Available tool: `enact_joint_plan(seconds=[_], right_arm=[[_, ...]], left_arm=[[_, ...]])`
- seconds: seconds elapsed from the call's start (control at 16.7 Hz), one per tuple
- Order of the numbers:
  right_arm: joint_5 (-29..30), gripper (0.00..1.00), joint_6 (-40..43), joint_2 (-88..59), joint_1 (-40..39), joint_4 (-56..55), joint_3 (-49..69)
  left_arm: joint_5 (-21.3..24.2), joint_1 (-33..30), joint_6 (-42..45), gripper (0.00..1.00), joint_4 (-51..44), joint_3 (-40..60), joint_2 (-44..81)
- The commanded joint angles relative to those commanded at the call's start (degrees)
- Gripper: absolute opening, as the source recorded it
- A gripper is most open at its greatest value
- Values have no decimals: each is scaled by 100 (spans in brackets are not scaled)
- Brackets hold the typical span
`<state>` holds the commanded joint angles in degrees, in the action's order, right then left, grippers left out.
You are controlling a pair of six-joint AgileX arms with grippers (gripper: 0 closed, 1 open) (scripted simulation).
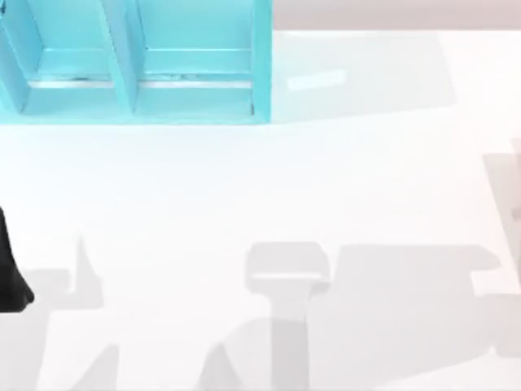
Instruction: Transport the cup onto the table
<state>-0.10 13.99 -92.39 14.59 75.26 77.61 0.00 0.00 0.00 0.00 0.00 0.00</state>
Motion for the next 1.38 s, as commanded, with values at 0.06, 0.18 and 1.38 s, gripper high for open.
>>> enact_joint_plan(seconds=[0.06, 0.18, 1.38], right_arm=[[-12, 0, -2, -25, 25, -12, -19], [-10, 0, -49, -36, -21, -15, 6], [133, 0, -4704, -1642, -5020, 740, 1952]], left_arm=[[0, 0, 0, 100, 0, 0, 0], [0, 0, 0, 100, 0, 0, 0], [0, 0, 0, 100, 0, 0, 0]])
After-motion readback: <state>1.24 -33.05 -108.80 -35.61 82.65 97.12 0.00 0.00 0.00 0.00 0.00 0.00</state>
